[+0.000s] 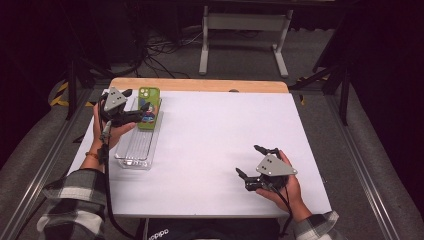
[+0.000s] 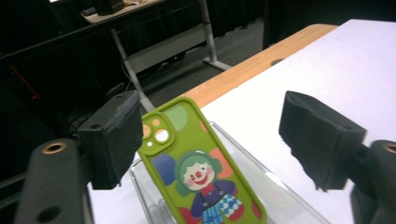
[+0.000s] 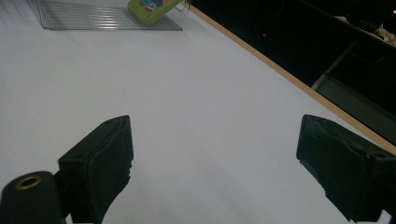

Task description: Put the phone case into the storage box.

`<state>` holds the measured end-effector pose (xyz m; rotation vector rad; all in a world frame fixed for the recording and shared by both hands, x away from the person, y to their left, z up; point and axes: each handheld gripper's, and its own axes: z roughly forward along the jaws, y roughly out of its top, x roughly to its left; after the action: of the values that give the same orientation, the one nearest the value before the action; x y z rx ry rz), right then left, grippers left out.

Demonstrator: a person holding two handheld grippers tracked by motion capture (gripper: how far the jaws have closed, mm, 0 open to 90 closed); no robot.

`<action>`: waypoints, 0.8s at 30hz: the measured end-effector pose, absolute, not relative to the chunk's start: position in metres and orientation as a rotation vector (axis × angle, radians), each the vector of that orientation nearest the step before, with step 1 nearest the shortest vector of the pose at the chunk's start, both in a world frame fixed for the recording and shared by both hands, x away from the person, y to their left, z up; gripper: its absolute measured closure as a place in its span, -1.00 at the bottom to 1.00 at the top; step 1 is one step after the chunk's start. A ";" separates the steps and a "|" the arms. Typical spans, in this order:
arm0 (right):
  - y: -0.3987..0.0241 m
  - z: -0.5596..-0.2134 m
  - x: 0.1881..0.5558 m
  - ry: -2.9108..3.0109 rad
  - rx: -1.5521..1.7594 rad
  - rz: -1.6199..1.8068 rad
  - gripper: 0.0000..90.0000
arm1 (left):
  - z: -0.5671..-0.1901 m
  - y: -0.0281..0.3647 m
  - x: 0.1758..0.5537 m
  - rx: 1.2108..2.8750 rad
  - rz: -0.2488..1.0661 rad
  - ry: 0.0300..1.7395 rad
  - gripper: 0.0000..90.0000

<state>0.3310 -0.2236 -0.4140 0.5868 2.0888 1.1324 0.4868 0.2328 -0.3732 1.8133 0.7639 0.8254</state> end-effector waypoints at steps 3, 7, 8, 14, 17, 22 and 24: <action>-0.224 -0.414 0.331 2.092 0.589 1.135 -0.74 | -0.373 0.232 0.481 1.797 0.826 0.771 -0.62; -0.224 -0.415 0.333 2.089 0.598 1.137 -0.74 | -0.373 0.233 0.474 1.785 0.823 0.760 -0.68; -0.224 -0.414 0.333 2.086 0.595 1.135 -0.74 | -0.372 0.233 0.470 1.777 0.826 0.754 -0.70; -0.222 -0.413 0.333 2.075 0.580 1.140 -0.74 | -0.371 0.233 0.460 1.742 0.805 0.744 -0.76; -0.221 -0.413 0.333 2.074 0.577 1.145 -0.74 | -0.371 0.233 0.454 1.728 0.805 0.729 -0.78; -0.221 -0.412 0.334 2.070 0.574 1.145 -0.74 | -0.370 0.232 0.447 1.717 0.804 0.714 -0.81; -0.221 -0.412 0.333 2.065 0.574 1.146 -0.74 | -0.370 0.231 0.445 1.705 0.805 0.707 -0.82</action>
<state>0.3332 -0.2214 -0.4120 0.5744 2.0655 1.1463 0.4453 0.2311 -0.3698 1.7054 0.7074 0.8054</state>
